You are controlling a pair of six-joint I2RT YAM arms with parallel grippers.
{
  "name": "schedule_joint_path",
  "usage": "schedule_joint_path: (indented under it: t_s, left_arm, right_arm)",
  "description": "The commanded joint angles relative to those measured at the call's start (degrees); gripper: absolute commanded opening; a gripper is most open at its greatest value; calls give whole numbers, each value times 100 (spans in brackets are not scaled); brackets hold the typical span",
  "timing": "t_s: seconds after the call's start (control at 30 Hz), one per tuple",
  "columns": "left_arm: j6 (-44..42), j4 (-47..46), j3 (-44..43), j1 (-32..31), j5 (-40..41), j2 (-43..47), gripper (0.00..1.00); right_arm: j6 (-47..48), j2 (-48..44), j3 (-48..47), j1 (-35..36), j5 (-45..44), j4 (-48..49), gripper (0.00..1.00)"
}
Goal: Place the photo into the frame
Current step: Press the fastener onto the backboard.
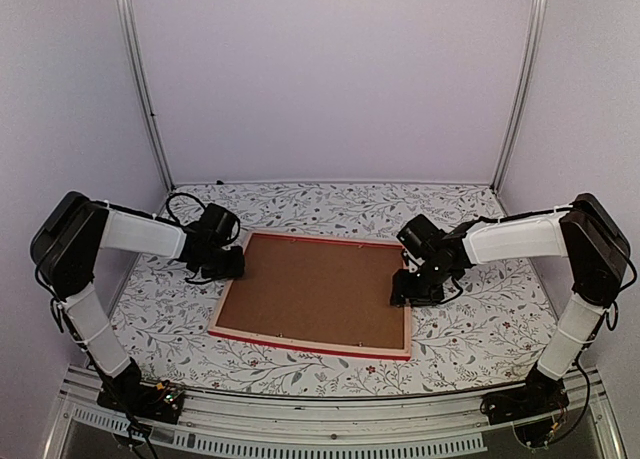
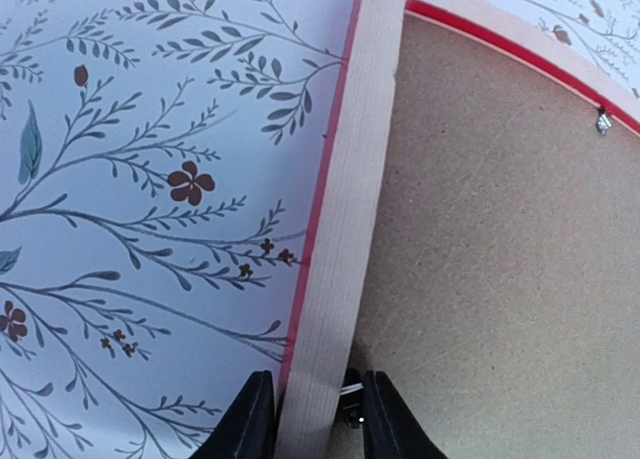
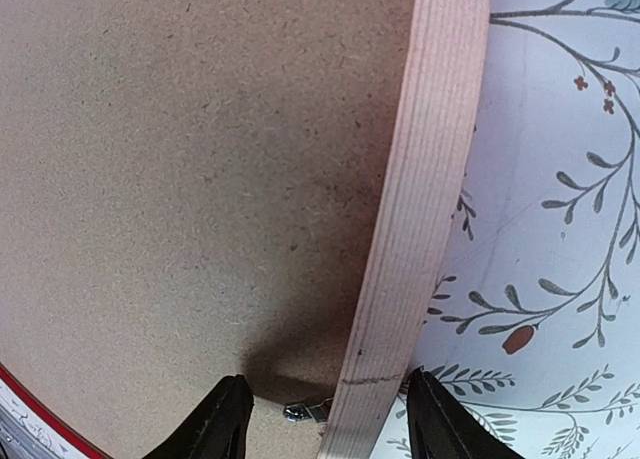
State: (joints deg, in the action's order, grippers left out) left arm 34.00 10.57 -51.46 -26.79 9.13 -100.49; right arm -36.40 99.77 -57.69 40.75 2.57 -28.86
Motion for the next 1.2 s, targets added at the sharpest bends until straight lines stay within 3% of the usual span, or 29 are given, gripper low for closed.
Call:
schedule_joint_path:
  t_s: [0.0, 0.23, 0.43, 1.17]
  left_arm:
    - [137, -48, 176, 30, 466, -33, 30]
    - [164, -6, -57, 31, 438, -282, 49]
    - [181, -23, -40, 32, 485, -361, 49]
    - [175, 70, 281, -8, 485, 31, 14]
  right_arm:
    - [32, 59, -42, 3, 86, 91, 57]
    - [10, 60, -1, 3, 154, 170, 57]
    - [19, 50, 12, 1, 156, 170, 57]
    - [60, 112, -73, 3, 165, 155, 56]
